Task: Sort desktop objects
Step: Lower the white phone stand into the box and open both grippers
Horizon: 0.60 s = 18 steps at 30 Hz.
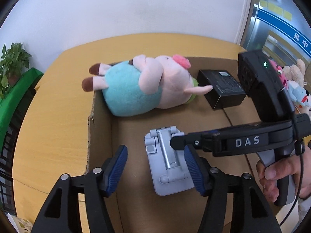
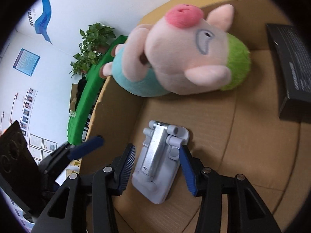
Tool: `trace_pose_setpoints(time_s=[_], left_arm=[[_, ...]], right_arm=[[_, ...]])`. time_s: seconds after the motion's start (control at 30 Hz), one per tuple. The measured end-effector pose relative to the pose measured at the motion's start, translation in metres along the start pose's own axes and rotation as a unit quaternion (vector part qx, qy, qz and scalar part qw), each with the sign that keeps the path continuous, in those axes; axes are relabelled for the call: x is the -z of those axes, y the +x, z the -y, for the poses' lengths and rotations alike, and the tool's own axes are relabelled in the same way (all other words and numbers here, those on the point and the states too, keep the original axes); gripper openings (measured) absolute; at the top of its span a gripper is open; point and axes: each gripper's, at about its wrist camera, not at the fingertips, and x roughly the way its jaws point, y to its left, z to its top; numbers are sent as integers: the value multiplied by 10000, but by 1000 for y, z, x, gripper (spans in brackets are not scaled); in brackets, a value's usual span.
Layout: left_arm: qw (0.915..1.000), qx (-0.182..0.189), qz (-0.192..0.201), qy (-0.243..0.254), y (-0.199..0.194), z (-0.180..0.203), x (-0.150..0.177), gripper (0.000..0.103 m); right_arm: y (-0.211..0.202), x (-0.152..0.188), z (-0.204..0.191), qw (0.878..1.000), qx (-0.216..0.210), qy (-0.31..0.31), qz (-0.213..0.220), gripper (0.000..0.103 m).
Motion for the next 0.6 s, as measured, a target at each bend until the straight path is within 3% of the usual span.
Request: trace_pose_setpoints(time_s=[0.3,0.6], left_arm=[[9989,-14,365,-296,-24,-21,3,63],[9981,-28,510,-351,-17,-32,20,63]], right_arm=[[16,10,-5,9992,197,-151,-305,48],[33,-1,-10,9989,-68,383,-256,48]])
